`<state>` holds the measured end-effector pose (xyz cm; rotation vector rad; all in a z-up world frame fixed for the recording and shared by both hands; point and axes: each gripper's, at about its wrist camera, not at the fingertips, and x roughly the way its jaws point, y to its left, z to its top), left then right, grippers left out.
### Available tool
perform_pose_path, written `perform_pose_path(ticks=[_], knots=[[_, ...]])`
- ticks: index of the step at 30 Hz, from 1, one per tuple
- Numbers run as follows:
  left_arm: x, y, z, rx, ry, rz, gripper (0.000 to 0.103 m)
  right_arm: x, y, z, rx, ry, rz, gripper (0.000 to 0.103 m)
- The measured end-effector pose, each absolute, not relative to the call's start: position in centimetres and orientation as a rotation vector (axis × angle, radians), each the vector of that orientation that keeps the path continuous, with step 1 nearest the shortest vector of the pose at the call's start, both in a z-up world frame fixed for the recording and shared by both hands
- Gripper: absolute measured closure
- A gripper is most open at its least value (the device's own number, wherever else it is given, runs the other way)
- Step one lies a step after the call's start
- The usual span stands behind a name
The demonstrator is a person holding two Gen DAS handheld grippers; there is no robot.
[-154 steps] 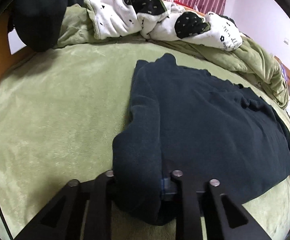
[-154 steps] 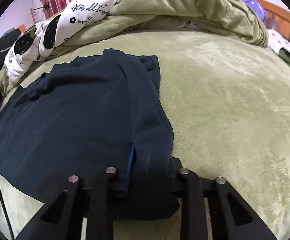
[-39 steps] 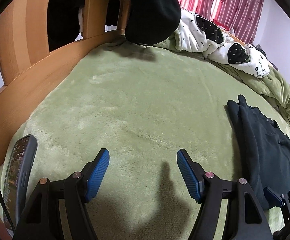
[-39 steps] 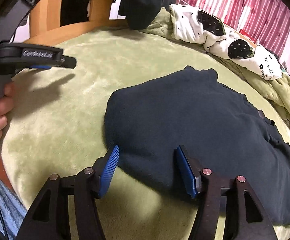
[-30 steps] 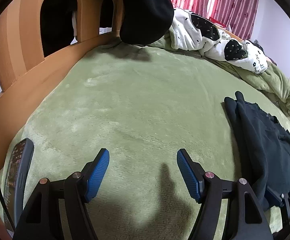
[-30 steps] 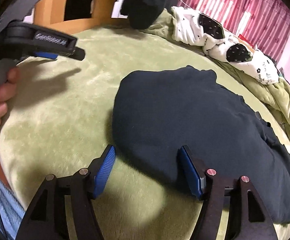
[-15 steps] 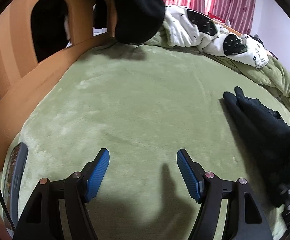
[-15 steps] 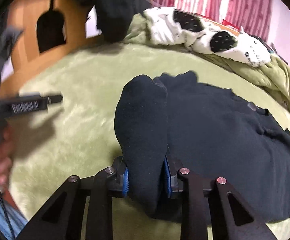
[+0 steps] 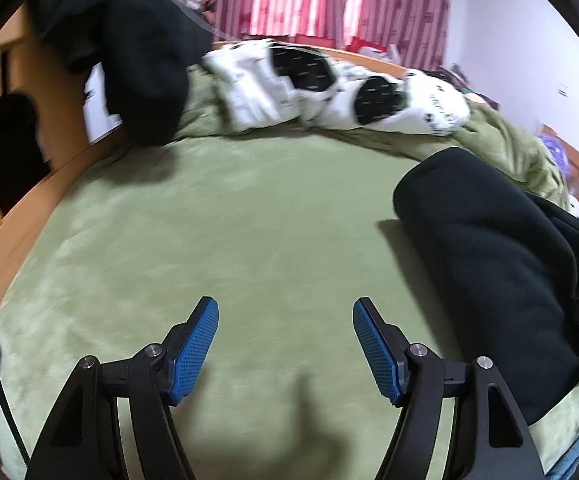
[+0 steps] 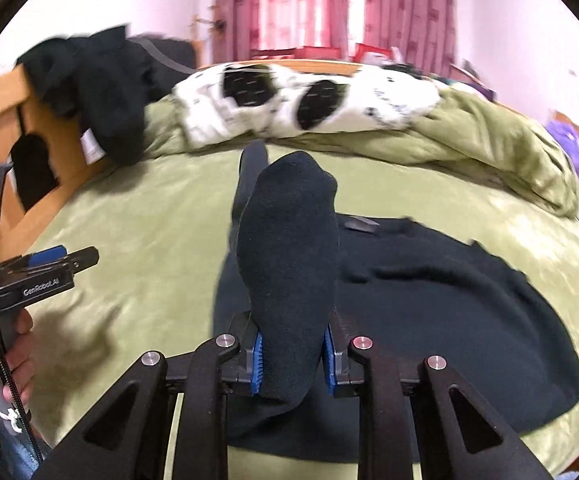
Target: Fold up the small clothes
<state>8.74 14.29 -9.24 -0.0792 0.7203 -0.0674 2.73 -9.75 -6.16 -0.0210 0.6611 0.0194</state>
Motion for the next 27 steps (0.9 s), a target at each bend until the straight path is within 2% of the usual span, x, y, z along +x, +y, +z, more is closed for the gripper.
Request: perform_pose_path(ticks=[8, 13, 16, 18, 21, 27], knots=[[9.0, 5.9, -8.6, -0.042, 0.724, -0.181, 0.035, 0.3, -20.5, -5.5, 0.038, 0.653, -0.12, 0.082], [9.5, 1.2, -8.8, -0.071, 0.749, -0.252, 0.035, 0.1, -27.3, -8.4, 0.155, 0.762, -0.152, 0.082], [9.6, -1.3, -8.8, -0.056, 0.752, -0.282, 0.035, -0.3, -29.5, -10.1, 0.179, 0.81, -0.175, 0.075], [9.7, -2.8, -8.7, -0.049, 0.751, -0.305, 0.035, -1.2, -30.7, -10.6, 0.168, 0.815, -0.201, 0.063], [10.0, -4.7, -8.6, -0.043, 0.756, -0.335, 0.035, -2.3, -32.3, -10.4, 0.16, 0.795, -0.229, 0.056], [10.9, -7.7, -9.5, -0.032, 0.797, -0.372, 0.035, -3.7, -34.4, -8.7, 0.141, 0.75, -0.252, 0.055]])
